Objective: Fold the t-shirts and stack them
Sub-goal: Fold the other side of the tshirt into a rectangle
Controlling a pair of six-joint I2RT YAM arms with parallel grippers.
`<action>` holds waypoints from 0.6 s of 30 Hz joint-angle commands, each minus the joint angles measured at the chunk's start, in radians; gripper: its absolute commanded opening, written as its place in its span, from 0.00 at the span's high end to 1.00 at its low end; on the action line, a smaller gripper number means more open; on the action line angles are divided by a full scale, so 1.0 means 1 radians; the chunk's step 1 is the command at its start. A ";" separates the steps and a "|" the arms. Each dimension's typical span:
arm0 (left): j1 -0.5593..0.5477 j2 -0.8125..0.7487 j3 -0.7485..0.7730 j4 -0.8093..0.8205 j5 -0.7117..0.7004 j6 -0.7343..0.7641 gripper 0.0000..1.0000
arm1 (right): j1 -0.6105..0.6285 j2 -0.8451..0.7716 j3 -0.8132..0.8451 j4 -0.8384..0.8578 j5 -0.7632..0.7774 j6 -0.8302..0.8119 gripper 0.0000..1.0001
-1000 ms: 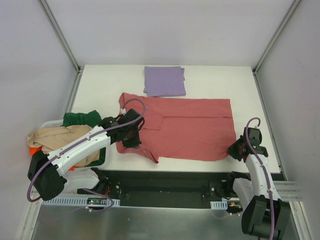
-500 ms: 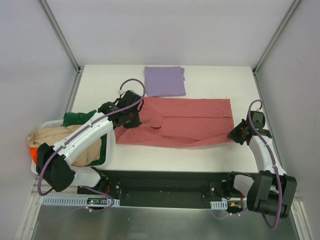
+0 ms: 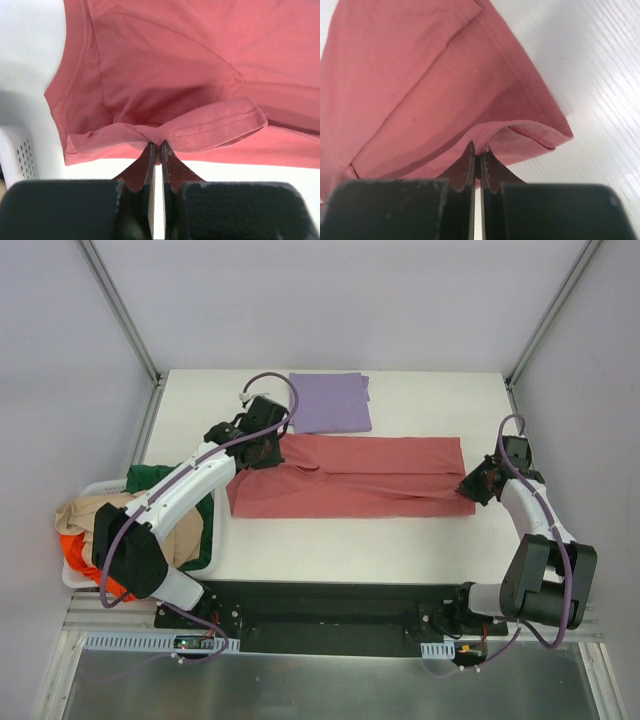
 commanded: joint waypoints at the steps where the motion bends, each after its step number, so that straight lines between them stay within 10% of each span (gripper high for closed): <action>1: 0.025 0.047 0.083 0.040 -0.032 0.082 1.00 | 0.005 0.050 0.078 0.026 -0.018 -0.012 0.99; 18: 0.070 0.267 0.239 0.113 -0.020 0.226 1.00 | 0.012 0.152 0.115 0.038 0.038 0.007 0.97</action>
